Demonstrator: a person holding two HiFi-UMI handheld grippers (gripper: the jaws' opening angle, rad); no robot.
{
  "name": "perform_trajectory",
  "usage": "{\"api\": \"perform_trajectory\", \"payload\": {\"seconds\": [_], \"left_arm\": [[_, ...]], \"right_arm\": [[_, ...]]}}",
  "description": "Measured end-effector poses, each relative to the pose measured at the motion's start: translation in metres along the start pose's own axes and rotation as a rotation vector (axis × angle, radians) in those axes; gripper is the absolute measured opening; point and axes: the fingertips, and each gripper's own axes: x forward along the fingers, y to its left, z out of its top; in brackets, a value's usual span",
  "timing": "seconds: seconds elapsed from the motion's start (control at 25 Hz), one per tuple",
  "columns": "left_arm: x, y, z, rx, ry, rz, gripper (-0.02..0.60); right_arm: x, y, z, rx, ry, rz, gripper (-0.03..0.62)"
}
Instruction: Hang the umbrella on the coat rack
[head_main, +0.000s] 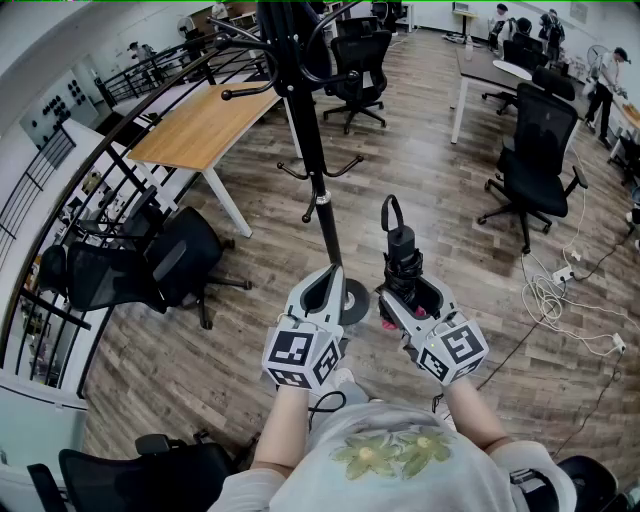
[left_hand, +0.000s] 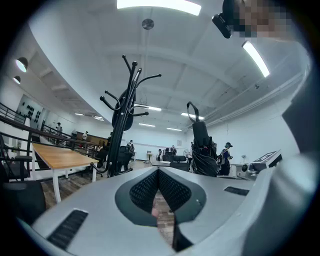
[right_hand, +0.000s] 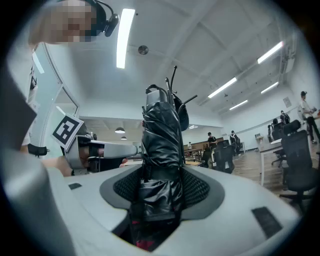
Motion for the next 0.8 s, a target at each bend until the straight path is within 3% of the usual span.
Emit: {"api": "perform_trajectory", "payload": {"seconds": [0.4, 0.8], "left_arm": [[-0.006, -0.026, 0.001, 0.008, -0.007, 0.018, 0.000], [0.014, -0.025, -0.012, -0.003, 0.016, 0.007, 0.000]], "right_arm": [[-0.025, 0.005, 0.007, -0.005, -0.005, 0.018, 0.241], [-0.015, -0.016, 0.011, 0.012, -0.011, 0.027, 0.241]]}}
